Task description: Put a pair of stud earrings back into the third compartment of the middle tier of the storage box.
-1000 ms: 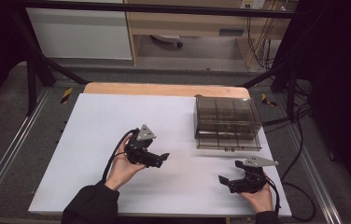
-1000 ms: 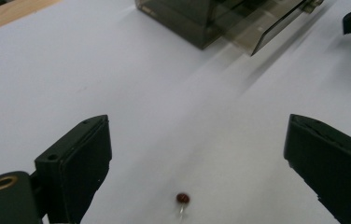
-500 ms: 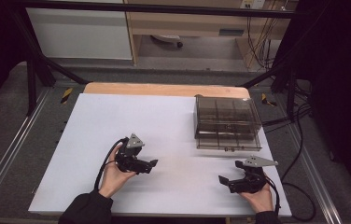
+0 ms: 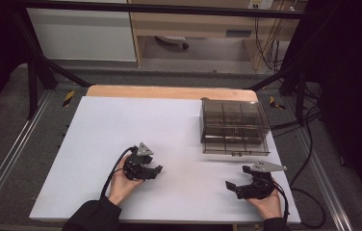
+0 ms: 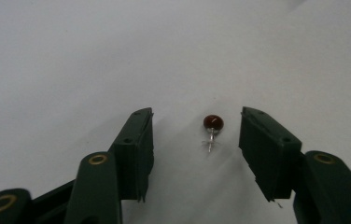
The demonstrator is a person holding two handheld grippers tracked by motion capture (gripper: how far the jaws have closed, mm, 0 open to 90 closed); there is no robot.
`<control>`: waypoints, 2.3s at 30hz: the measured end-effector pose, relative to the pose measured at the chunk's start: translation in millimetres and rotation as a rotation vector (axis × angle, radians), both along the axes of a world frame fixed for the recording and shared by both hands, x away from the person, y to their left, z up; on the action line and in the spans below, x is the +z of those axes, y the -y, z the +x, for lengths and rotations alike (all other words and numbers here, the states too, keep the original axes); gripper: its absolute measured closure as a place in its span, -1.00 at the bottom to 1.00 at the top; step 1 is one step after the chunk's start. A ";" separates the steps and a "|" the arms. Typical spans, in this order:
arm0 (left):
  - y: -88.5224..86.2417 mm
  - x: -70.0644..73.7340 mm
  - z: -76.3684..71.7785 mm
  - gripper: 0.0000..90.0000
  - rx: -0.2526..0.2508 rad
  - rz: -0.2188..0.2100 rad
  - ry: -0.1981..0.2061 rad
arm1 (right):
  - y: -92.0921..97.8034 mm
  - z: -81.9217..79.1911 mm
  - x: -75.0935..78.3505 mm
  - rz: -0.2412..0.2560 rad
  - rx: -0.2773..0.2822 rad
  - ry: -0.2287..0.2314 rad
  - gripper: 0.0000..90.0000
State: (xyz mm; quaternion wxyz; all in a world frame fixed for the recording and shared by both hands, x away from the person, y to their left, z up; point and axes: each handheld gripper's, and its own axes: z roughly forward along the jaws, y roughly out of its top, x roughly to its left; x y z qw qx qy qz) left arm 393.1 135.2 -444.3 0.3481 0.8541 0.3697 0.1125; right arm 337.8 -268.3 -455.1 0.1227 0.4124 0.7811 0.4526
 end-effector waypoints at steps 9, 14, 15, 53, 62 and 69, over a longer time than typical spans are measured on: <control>2.7 -1.7 0.7 0.36 -0.007 -0.002 0.002 | -0.5 -0.2 0.0 0.002 0.001 -0.003 -0.97; 3.5 -1.9 0.4 0.53 -0.008 -0.004 0.003 | -0.1 0.0 -0.1 0.000 0.001 -0.001 -0.97; 3.7 -1.8 0.1 0.56 -0.009 0.000 0.006 | -0.1 0.0 -0.1 0.000 0.001 -0.002 -0.97; 17.6 21.5 -9.6 0.82 -0.018 -0.034 0.037 | 0.2 -0.1 0.4 0.001 -0.001 0.001 -0.97; 41.3 29.6 -8.7 0.83 -0.048 -0.052 0.040 | 0.0 -0.5 0.7 0.003 -0.001 0.001 -0.97; 67.7 36.6 -4.2 0.83 -0.078 -0.061 0.044 | 0.6 -0.6 1.0 0.001 0.000 0.001 -0.97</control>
